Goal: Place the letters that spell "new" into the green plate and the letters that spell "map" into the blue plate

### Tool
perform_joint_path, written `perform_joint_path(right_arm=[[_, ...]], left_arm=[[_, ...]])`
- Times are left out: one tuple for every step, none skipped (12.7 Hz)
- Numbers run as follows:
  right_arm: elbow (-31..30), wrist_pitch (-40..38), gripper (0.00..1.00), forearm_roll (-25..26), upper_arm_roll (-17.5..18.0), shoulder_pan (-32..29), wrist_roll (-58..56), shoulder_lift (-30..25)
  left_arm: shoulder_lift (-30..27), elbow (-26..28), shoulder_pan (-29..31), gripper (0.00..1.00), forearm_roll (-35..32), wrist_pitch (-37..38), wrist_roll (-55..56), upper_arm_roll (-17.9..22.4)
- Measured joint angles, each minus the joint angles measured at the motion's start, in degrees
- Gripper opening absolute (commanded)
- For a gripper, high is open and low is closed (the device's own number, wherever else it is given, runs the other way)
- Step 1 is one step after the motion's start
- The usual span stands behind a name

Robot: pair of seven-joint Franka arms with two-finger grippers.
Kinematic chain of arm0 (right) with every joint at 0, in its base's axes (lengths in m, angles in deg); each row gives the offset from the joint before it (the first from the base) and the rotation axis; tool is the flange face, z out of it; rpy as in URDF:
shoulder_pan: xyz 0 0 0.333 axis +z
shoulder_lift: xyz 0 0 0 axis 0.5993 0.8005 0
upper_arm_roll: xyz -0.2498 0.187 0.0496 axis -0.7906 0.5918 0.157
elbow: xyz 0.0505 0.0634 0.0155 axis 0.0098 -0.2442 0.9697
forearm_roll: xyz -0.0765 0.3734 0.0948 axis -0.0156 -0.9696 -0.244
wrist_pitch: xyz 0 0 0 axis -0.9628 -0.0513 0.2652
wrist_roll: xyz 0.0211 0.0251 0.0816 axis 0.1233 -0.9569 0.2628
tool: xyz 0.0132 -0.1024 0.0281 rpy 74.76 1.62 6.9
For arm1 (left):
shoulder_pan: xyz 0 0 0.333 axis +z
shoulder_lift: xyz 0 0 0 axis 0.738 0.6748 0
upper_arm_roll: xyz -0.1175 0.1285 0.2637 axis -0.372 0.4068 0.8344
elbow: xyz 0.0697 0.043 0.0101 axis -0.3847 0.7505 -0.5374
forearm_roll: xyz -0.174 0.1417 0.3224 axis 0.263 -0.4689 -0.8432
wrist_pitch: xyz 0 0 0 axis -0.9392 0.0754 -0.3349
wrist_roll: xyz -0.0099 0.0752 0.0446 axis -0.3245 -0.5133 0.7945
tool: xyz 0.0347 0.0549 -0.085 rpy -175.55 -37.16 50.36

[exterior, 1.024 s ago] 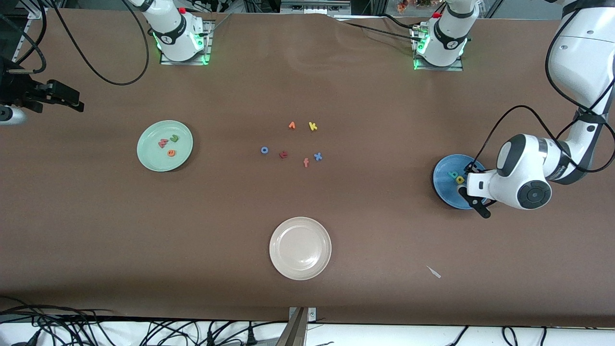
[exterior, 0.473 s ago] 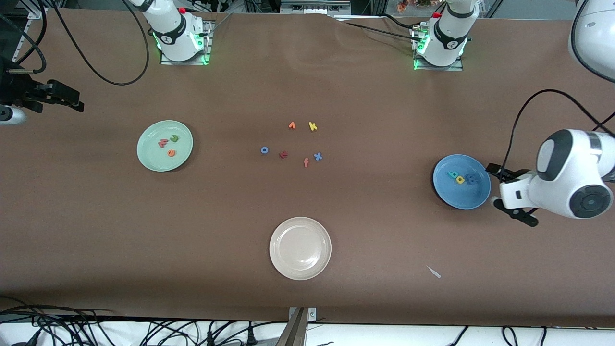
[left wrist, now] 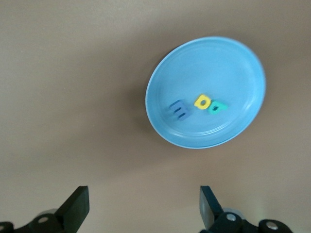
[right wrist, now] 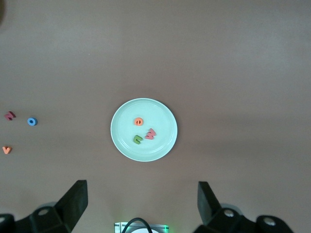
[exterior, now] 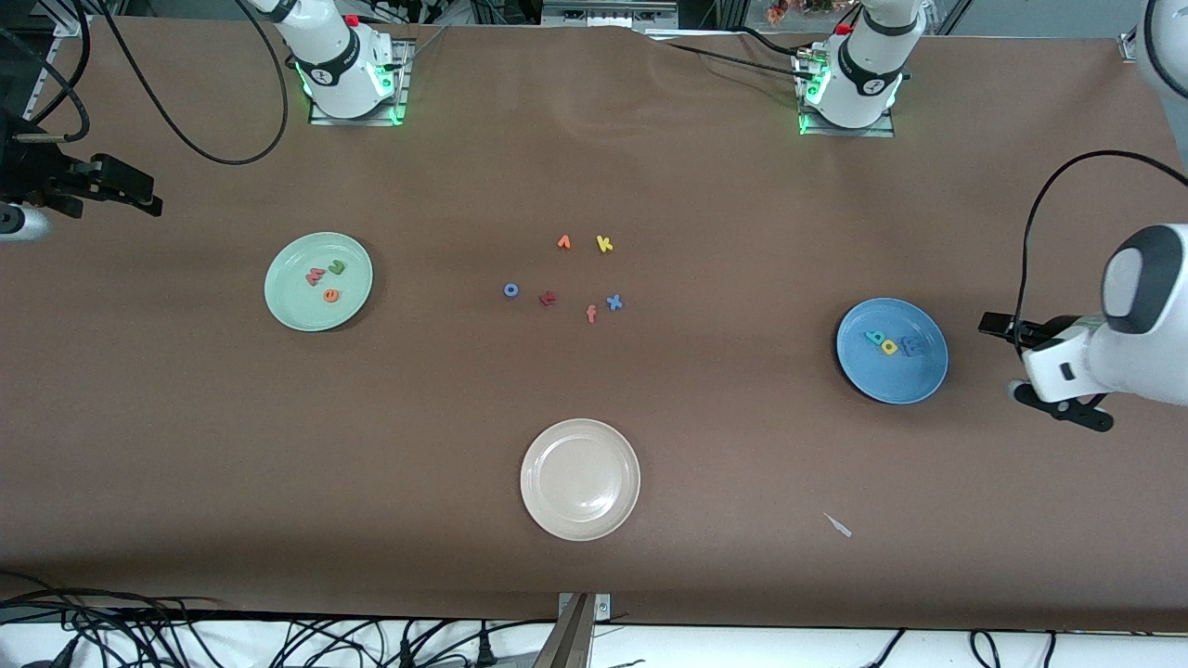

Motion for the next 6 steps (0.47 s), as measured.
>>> perform_joint_path(right_arm=[[0.0, 0.0, 1.0, 0.0, 0.0, 0.0, 0.0, 0.0], [0.0, 0.0, 1.0, 0.0, 0.0, 0.0, 0.0, 0.0], [0.0, 0.0, 1.0, 0.0, 0.0, 0.0, 0.0, 0.0], [0.0, 0.0, 1.0, 0.0, 0.0, 0.0, 0.0, 0.0], [0.0, 0.0, 1.0, 0.0, 0.0, 0.0, 0.0, 0.0], [0.0, 0.0, 1.0, 0.0, 0.0, 0.0, 0.0, 0.0]], left_arm=[[-2.3, 0.5, -0.5, 1.0, 3.6, -0.4, 0.6, 2.1], [-5.4, 2.0, -2.4, 1.0, 6.7, -1.9, 1.0, 5.9], [-9.2, 4.7, -4.9, 1.0, 10.2, -4.6, 1.9, 10.2], [-13.2, 8.1, -7.1, 1.0, 14.2, -7.6, 3.3, 13.8], [-17.4, 11.4, -9.8, 1.0, 17.1, -9.9, 5.0, 16.7], [-21.5, 13.9, -13.0, 1.0, 18.4, -11.1, 7.3, 19.3]])
